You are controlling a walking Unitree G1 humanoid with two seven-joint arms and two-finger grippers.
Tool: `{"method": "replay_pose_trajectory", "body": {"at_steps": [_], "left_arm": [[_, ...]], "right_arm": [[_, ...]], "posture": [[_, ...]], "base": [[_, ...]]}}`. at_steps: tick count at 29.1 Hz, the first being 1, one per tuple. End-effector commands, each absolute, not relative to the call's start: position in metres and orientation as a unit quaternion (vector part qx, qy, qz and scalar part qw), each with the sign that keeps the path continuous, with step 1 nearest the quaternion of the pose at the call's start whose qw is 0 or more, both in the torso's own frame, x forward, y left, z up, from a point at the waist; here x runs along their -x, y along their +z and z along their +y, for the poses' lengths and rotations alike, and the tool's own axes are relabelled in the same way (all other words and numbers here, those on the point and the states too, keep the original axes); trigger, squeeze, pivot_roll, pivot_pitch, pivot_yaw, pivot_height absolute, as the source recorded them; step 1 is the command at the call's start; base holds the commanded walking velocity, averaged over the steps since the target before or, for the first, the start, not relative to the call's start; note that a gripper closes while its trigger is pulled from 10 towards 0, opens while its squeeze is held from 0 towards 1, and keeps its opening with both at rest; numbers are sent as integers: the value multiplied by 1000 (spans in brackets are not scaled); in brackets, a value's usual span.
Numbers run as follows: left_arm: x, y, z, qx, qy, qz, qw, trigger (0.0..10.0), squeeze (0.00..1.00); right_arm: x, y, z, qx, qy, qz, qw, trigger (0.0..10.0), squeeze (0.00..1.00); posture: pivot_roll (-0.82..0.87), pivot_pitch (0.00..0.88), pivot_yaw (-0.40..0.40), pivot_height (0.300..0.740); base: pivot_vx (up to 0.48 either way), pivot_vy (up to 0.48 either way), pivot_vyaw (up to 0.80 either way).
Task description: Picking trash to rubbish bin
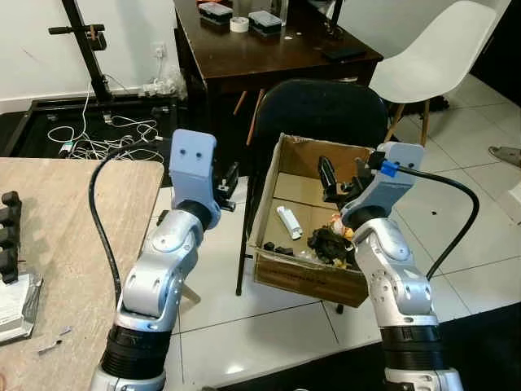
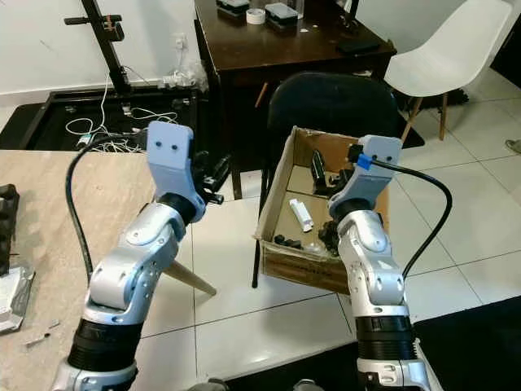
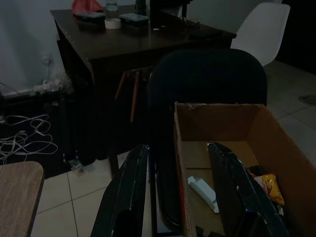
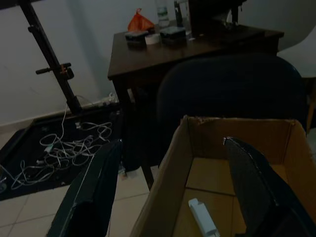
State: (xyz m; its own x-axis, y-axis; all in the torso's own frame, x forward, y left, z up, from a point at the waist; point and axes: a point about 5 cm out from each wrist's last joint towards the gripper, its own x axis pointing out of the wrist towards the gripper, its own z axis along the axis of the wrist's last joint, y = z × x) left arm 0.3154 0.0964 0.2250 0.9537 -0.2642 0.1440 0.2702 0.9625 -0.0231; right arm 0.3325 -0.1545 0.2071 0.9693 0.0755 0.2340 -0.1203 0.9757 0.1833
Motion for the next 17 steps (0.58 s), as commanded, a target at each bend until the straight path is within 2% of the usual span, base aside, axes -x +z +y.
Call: {"method": "replay_pose_trajectory", "body": {"at_steps": [1,3,17], "left_arm": [[-314,223,96,24,-135,-63,989,10000,0],[-314,223,96,24,-136,-61,989,10000,0],[-313,223,96,17,-144,-52,988,10000,0]], "right_arm": [[-330,205,-153,-98,50,-107,988,10000,0],[-330,205,-152,-99,50,-106,988,10000,0],[-323,201,-150,-105,47,-88,990,10000,0]], "posture": [[71,116,6,740],[74,122,7,740],[69,137,17,740]], "base": [[0,0,0],[0,0,0],[0,-338,0]]}}
